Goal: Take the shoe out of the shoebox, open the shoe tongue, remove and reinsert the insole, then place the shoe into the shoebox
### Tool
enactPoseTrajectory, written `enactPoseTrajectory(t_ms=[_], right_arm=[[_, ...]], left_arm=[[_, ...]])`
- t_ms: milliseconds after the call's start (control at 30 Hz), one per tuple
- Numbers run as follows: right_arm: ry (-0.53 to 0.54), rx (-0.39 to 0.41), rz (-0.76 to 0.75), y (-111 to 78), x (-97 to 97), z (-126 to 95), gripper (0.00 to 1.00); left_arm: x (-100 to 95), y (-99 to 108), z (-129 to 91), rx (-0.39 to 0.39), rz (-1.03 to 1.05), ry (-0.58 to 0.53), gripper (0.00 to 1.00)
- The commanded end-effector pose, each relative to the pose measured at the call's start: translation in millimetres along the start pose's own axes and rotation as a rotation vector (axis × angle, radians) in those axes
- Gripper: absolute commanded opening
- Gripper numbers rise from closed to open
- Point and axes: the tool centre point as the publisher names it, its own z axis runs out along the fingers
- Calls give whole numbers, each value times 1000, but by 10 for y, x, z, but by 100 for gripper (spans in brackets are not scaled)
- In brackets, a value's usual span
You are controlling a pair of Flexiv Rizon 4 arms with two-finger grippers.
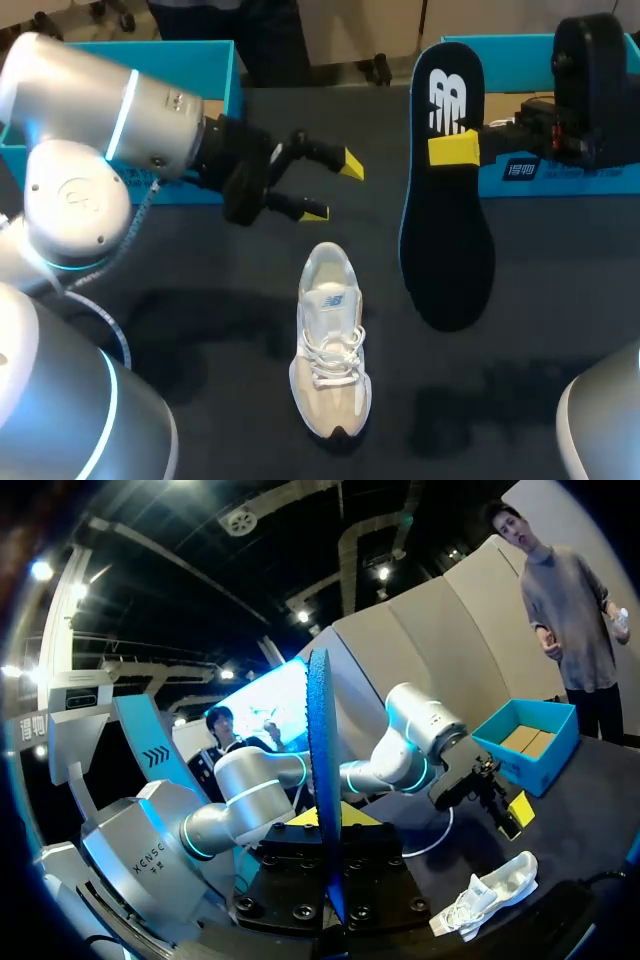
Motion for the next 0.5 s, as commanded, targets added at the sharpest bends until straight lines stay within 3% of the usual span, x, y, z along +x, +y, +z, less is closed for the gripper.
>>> enactPoseTrajectory(t_ms=[33, 300, 500], right_arm=[[3, 4, 1, 21, -33, 33, 0], [3, 4, 1, 21, -33, 33, 0], [3, 4, 1, 21, -33, 33, 0]], left_arm=[[96, 40, 90, -15, 17, -42, 100], [-88, 84, -34, 15, 72, -268, 100], [-217, 45, -104, -8, 121, -303, 100]])
